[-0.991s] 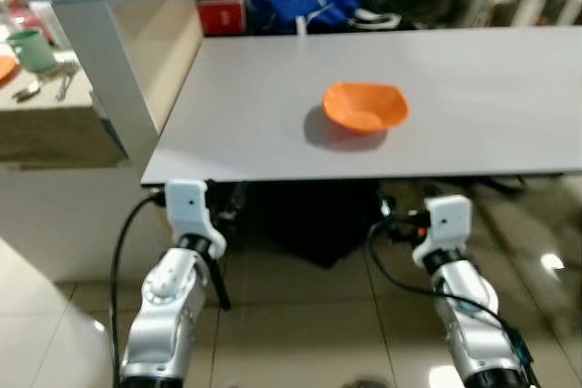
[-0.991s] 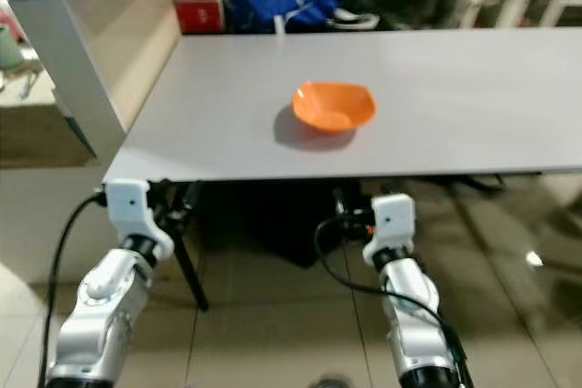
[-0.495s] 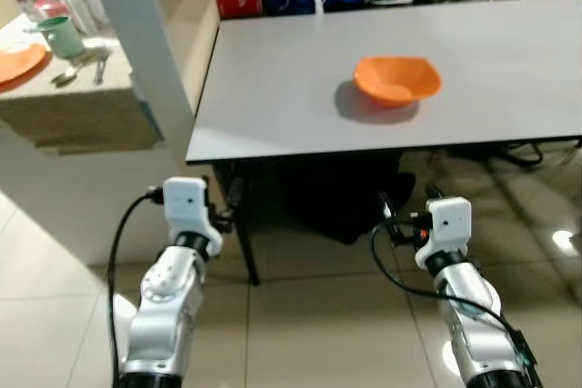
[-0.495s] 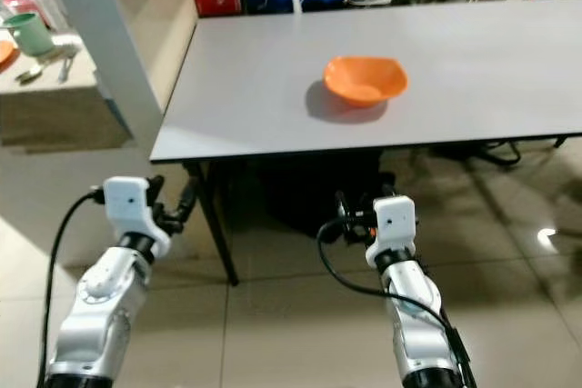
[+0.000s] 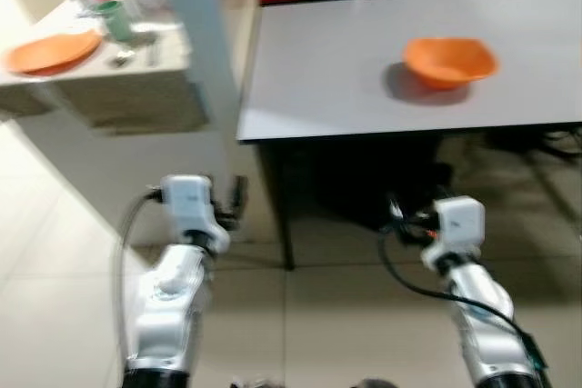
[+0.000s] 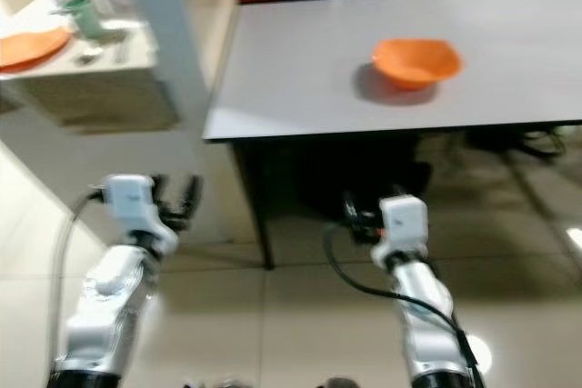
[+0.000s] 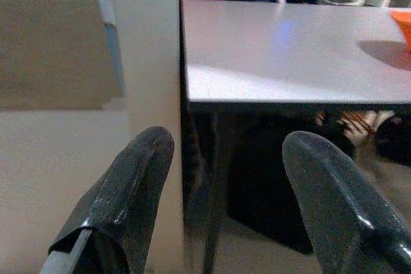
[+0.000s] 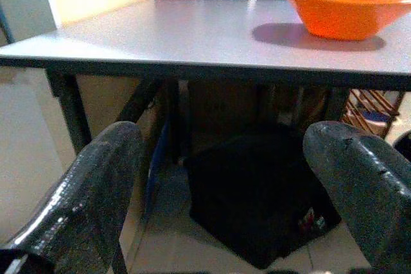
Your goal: Setting the table
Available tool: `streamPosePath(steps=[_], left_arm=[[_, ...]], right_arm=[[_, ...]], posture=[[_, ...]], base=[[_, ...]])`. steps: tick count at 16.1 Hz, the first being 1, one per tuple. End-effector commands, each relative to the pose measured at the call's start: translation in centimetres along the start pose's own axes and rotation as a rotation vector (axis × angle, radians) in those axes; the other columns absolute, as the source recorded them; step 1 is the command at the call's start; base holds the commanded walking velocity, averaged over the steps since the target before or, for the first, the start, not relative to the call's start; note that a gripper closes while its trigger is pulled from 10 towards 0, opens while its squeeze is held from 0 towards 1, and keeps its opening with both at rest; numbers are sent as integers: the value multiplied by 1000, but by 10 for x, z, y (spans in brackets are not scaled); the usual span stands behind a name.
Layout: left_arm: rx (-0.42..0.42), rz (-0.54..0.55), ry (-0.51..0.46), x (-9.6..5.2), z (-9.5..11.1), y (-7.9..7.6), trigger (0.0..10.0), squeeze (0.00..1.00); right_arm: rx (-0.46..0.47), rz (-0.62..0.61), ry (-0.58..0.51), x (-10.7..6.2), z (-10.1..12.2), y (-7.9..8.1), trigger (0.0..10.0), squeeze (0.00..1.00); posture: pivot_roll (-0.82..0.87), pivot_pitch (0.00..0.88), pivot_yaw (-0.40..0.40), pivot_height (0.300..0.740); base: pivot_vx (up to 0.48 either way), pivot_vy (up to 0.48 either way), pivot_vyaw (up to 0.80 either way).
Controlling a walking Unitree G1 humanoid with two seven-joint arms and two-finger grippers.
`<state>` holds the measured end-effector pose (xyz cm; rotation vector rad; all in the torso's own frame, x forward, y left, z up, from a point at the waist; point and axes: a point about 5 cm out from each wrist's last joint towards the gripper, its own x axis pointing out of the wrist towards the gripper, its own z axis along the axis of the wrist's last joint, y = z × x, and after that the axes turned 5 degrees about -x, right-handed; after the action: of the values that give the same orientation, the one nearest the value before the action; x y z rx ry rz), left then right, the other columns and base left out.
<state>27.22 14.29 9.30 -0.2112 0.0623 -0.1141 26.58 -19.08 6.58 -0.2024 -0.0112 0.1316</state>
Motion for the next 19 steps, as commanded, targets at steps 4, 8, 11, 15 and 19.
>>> streamPosePath(steps=[4, 8, 11, 15, 19], left_arm=[[28, 10, -18, 2, 6, 5, 10000, 0], [28, 34, -31, -3, 8, 11, 10000, 0], [45, 35, -46, -9, 11, 14, 10000, 0], [57, 14, -63, -9, 16, 11, 10000, 0], [83, 31, -80, -8, 20, 15, 10000, 0]], right_arm=[[16, 15, -28, 5, 6, 7, 10000, 0], [17, 32, -28, 9, 7, 10, 10000, 0], [23, 41, -40, 13, 10, 12, 10000, 0], [23, 45, -55, 17, 13, 14, 10000, 0], [36, 47, -61, 22, 16, 17, 10000, 0]], posture=[[-220, 0, 88, 736], [-195, 0, 74, 736], [-178, 0, 67, 736], [-163, 0, 60, 736], [-151, 0, 64, 740]], base=[[0, 480, 0], [0, 480, 0], [0, 480, 0], [0, 480, 0], [0, 240, 0]])
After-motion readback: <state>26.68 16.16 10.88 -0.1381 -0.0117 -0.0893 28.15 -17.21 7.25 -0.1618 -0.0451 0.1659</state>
